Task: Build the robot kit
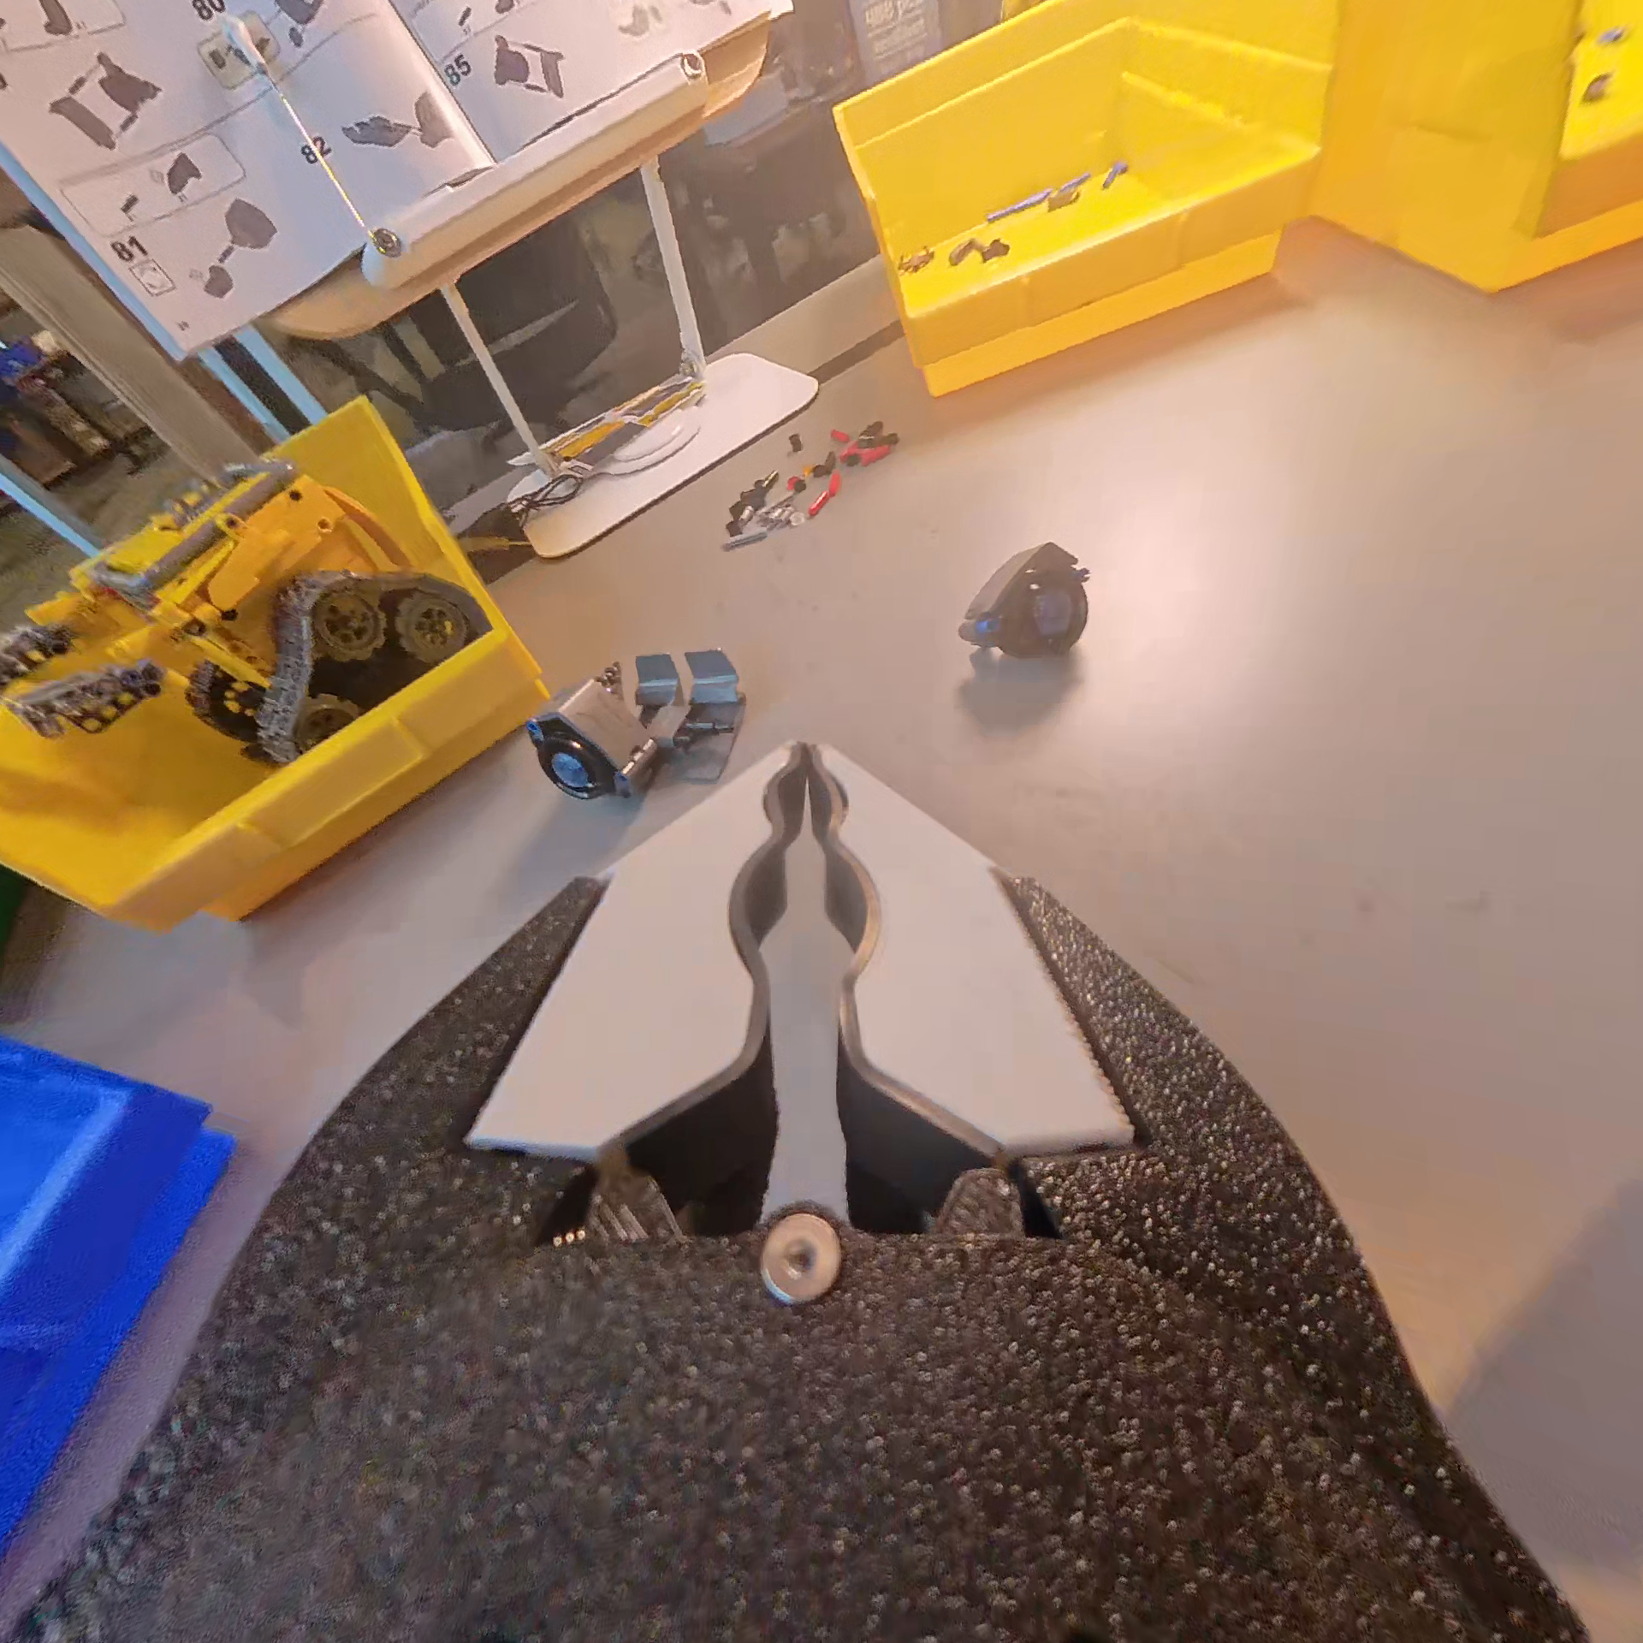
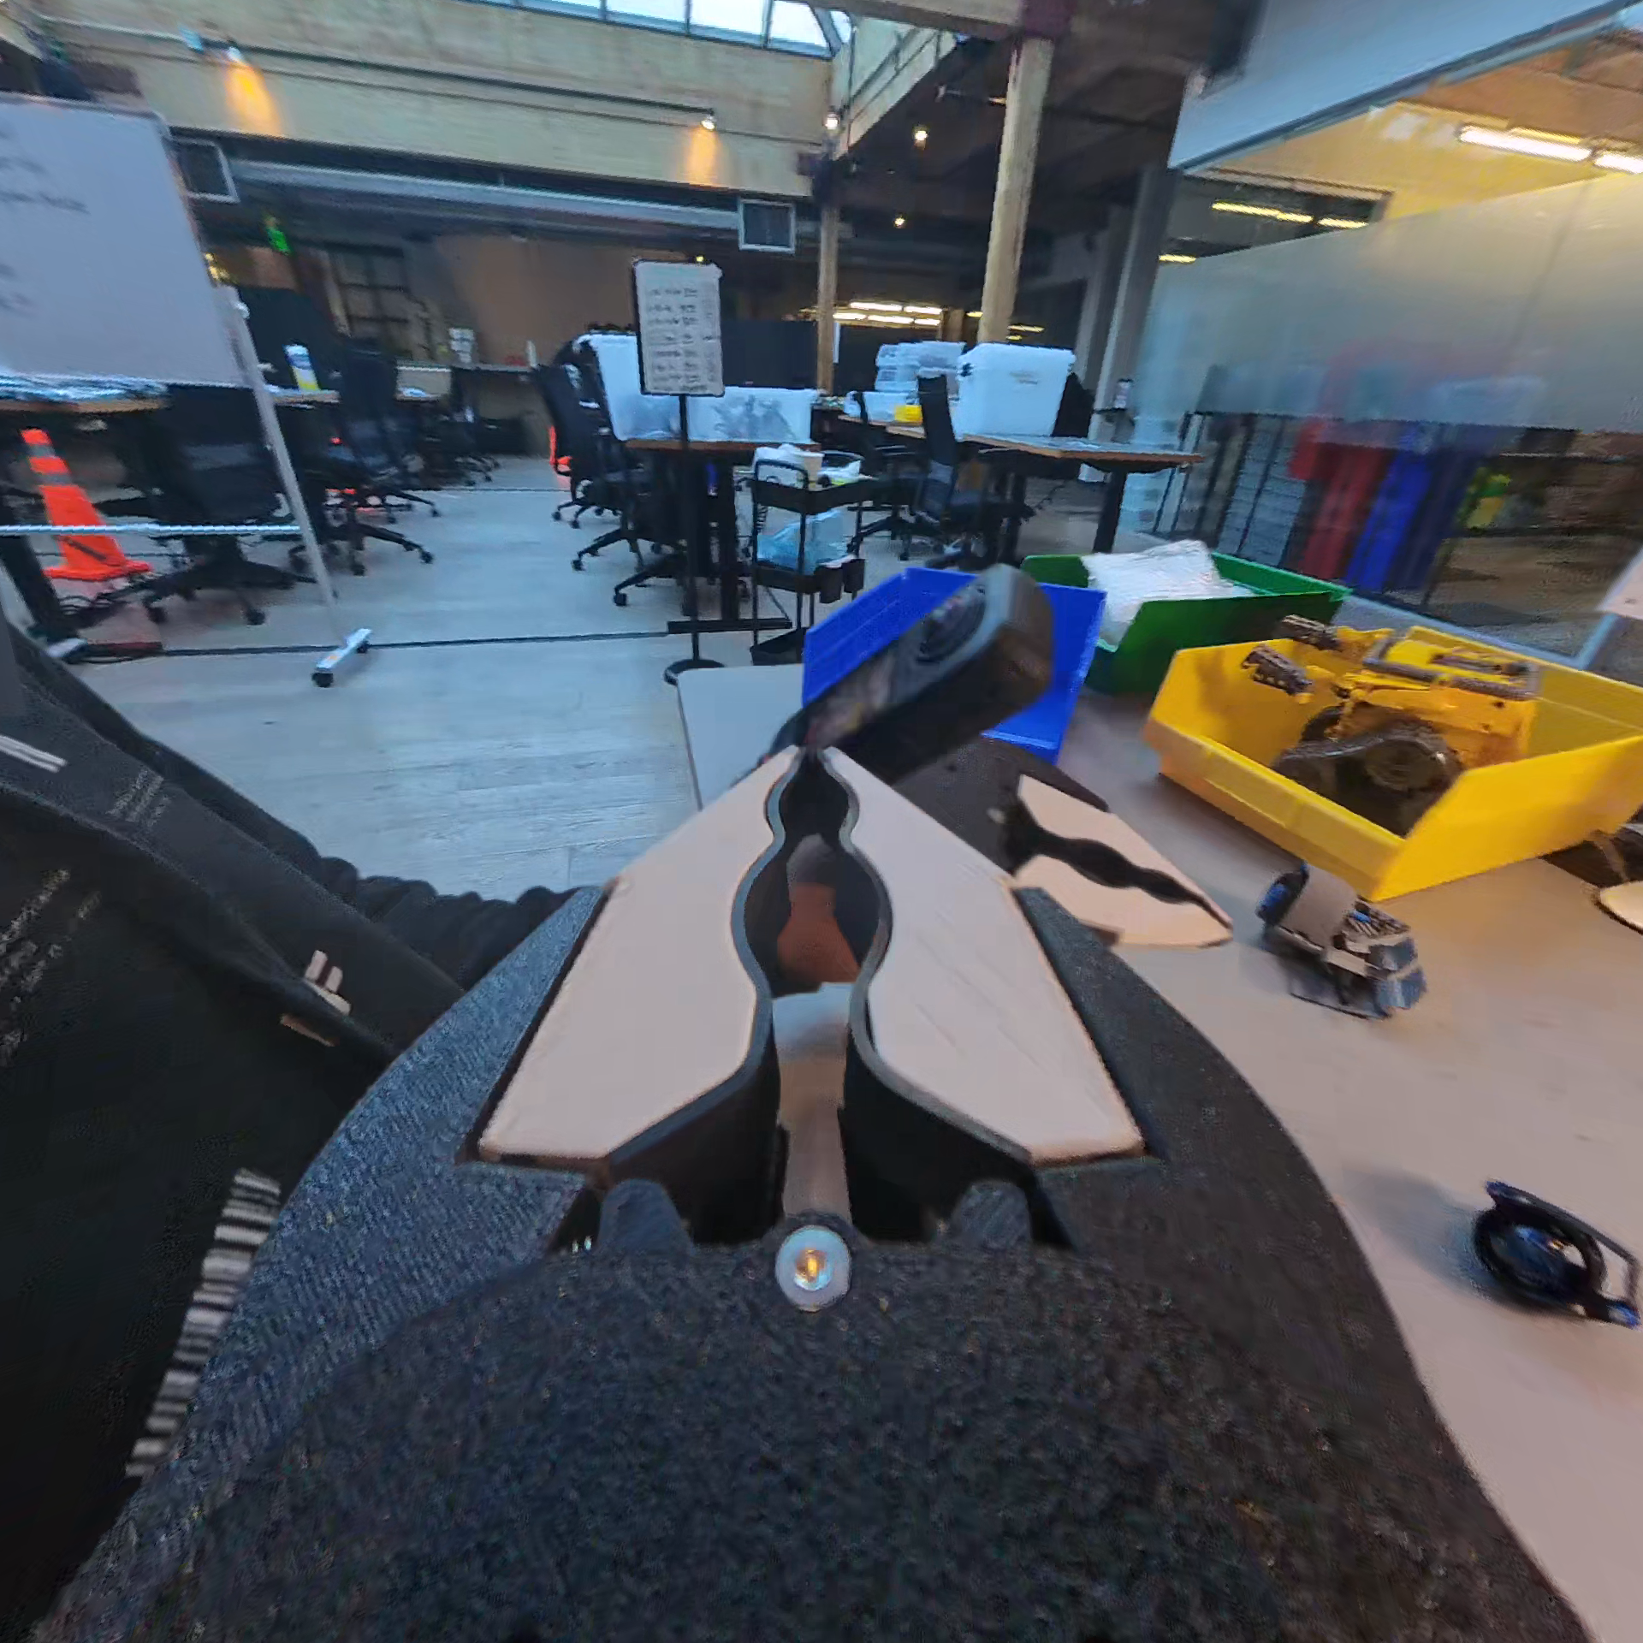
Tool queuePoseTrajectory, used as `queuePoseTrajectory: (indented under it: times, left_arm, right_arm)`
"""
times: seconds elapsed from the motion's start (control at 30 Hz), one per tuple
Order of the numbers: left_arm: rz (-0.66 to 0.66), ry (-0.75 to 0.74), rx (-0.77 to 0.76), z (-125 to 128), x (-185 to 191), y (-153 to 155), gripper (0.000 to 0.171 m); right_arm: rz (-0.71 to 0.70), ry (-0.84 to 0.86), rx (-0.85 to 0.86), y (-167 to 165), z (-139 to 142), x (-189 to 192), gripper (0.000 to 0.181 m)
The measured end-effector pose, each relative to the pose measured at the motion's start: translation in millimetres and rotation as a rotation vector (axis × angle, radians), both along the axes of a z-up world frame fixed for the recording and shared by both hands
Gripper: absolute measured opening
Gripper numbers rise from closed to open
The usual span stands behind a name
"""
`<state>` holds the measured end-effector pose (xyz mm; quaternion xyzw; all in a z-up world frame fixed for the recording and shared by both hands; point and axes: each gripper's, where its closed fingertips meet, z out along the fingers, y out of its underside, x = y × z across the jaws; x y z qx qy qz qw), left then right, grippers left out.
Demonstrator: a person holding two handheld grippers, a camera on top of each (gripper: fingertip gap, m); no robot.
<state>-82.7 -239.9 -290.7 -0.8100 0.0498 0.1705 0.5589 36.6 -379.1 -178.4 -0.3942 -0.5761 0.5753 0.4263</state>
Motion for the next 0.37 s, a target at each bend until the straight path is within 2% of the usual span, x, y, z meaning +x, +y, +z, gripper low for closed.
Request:
queuePoseTrajectory:
  times: [0.07,0.23,0.37]
  left_arm:
    - [0.035,0.097,-0.019,1,-6,11,0.0]
    - [0.108,0.28,-0.069,-2,-13,25,0.0]
    - [0.139,0.339,-0.073,-2,-17,26,0.0]
  right_arm:
    - [0.006,-0.043,0.019,-8,-4,-15,0.002]
    - [-0.024,-0.177,-0.005,-8,-42,-42,0.0]
    - [-0.056,-0.201,-0.02,-3,-54,-46,0.0]
